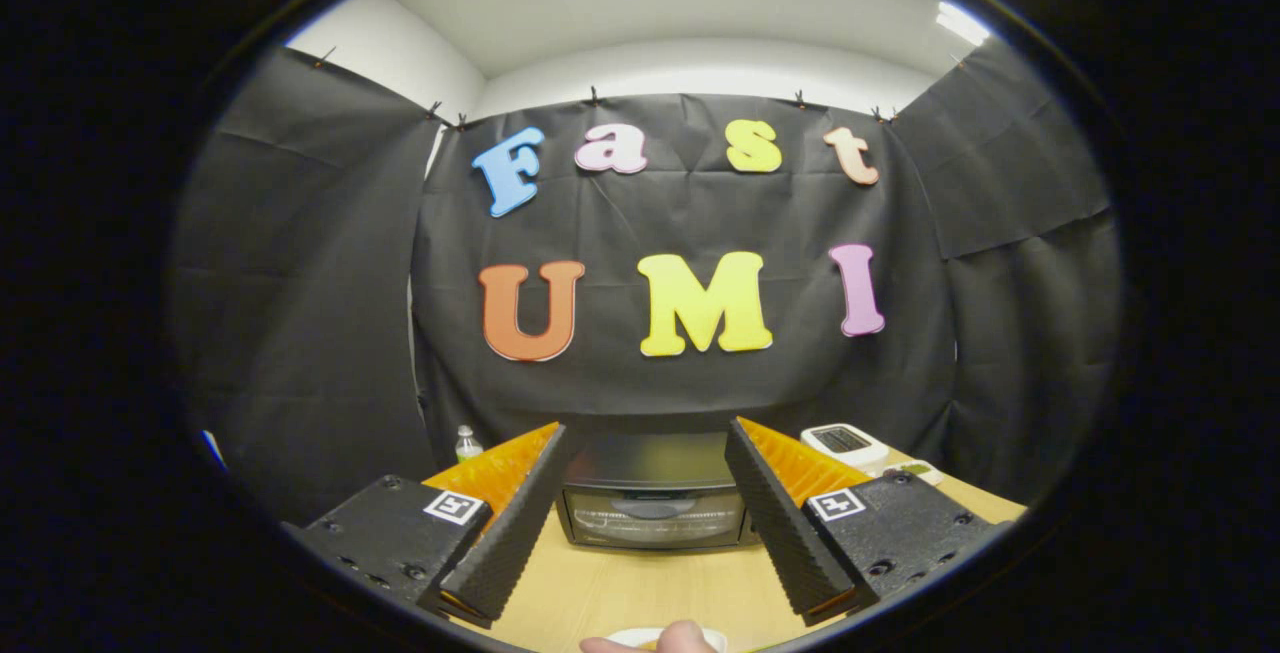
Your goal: Open the toaster oven, put the food inside, and close the toaster oven door.
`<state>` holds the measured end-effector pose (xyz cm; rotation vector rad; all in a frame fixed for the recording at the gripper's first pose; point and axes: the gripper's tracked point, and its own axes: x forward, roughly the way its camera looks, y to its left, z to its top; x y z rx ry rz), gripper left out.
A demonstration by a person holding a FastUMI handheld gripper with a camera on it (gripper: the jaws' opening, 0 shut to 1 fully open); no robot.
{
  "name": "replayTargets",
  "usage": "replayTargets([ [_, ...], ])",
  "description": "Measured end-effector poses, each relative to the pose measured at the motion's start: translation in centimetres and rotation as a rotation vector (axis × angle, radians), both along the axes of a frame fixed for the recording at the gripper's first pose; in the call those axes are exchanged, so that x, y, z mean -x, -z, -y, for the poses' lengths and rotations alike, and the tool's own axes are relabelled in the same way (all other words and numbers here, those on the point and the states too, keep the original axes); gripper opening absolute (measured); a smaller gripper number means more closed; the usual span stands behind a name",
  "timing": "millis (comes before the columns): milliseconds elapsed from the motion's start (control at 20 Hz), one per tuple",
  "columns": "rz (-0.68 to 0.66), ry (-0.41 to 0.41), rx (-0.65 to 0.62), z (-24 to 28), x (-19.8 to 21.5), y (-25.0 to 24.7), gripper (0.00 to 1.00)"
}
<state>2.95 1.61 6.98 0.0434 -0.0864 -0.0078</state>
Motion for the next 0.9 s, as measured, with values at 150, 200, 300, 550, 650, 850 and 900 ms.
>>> replayTargets([
  [150, 0.000, -0.028, 0.026, -1.5, -2.3, -1.6, 1.00],
  [200, -0.003, -0.031, 0.032, -1.8, -3.0, -1.8, 1.00],
  [300, -0.023, -0.038, 0.033, -2.2, -4.5, -1.6, 1.00],
  [550, -0.077, -0.019, 0.016, -1.9, -8.6, 0.3, 1.00],
  [650, -0.101, -0.013, 0.019, -1.8, -10.1, 1.6, 1.00],
  [850, -0.152, -0.007, 0.000, -1.7, -13.0, 4.8, 1.00],
  [900, -0.175, -0.002, -0.001, -1.7, -13.8, 6.0, 1.00],
])
